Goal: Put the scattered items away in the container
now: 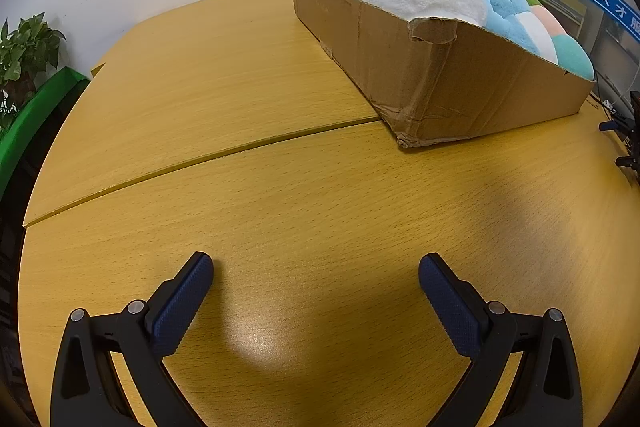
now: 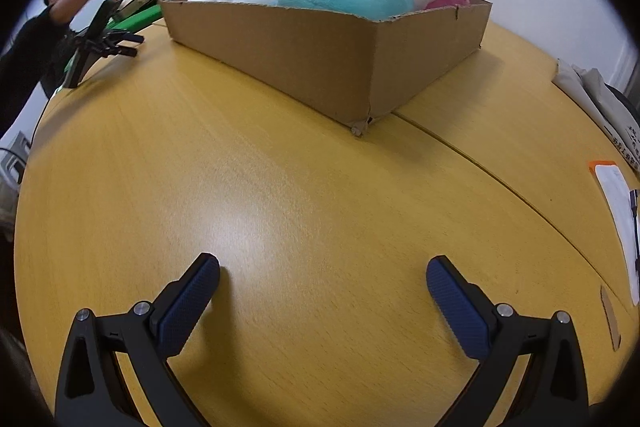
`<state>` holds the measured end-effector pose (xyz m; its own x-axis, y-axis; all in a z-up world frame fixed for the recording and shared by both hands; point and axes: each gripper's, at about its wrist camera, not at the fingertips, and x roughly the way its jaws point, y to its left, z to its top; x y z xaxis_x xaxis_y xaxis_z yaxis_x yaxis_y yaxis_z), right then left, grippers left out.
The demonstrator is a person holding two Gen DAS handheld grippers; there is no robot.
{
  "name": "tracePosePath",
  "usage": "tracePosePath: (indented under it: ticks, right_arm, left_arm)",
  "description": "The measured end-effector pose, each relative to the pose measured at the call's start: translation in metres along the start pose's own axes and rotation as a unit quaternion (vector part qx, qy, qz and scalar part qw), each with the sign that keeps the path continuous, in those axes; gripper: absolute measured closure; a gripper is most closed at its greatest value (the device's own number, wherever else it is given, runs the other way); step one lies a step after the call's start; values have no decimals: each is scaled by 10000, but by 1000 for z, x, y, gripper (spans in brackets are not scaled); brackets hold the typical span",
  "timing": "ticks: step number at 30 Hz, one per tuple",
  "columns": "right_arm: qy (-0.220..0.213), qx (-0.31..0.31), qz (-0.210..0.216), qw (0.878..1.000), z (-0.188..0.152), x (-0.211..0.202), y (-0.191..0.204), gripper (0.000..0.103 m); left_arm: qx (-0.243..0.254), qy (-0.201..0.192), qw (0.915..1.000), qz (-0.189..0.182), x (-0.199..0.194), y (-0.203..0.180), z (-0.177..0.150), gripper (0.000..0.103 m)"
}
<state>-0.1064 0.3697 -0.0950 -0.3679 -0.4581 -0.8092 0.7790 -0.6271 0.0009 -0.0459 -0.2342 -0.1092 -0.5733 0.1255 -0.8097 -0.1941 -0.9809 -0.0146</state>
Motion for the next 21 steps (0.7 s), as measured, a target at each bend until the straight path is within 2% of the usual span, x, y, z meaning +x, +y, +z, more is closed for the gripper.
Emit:
tracePosePath:
  ticks: [21]
  right_arm:
    - [-14, -76, 41, 10000, -9, -8, -12, 0]
  left_arm:
    - [8, -2, 10000, -3, 2, 0, 1, 0]
